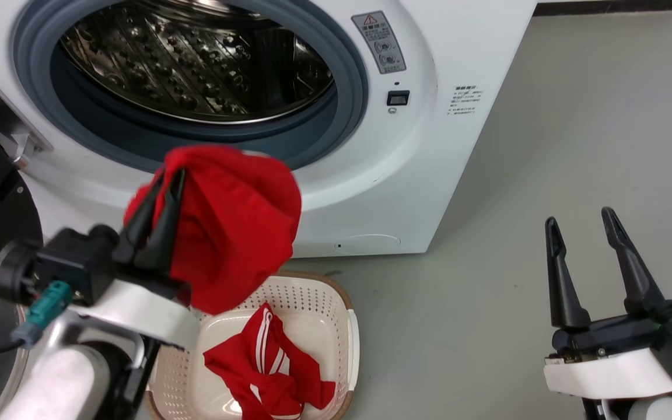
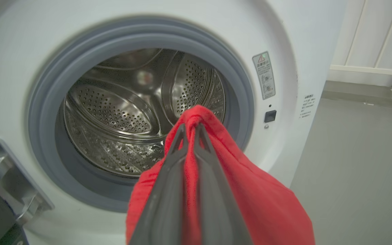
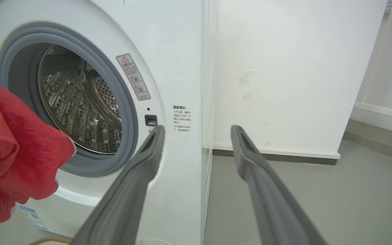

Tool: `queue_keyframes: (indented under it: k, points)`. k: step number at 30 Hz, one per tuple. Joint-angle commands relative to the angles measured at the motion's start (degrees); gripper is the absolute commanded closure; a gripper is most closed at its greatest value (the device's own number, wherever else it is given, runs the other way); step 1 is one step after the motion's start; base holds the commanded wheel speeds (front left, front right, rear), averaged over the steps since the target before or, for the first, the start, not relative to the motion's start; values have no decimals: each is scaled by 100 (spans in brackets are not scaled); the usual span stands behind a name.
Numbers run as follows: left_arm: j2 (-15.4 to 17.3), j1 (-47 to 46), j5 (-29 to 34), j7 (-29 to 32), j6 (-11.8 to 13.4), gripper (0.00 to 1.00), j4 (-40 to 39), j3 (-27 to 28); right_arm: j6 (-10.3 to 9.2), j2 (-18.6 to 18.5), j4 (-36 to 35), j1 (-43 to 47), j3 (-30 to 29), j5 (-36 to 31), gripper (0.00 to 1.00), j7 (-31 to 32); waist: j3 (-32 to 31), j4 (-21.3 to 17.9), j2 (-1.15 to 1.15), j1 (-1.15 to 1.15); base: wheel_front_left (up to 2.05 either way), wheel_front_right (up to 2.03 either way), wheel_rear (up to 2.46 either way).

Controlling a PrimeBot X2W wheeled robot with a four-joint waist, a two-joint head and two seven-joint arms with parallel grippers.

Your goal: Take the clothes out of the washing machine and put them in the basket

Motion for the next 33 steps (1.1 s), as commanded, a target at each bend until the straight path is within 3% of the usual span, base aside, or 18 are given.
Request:
queue_keyframes:
  k: [1,7,13,24,33]
  points:
    - [-56,110,-41,-53,2,100,80,-18,-6,6,-18,-118,-3,-13,0,-9,59,-2,0,0,0,0,0]
    - [-354,454,-270,-398,-114,100,1076,-177,-6,6,-42,-248,1,-64,0,-9,360,-34,0,0,0,0,0]
    - [-820,255,-508,-743,-423,100,2555,-360,-6,6,-60,-424,19,-79,0,-9,758,-116,0,0,0,0,0]
    - [-1583,-917,-609,-1109,-1029,100,5606,-589,-6,6,-124,-887,42,-31,0,-9,1698,-383,0,0,0,0,0]
    - [-1840,-2097,-518,-1031,-1246,100,7511,-706,-6,7,-270,-1328,45,54,0,-9,2624,-621,0,0,0,0,0]
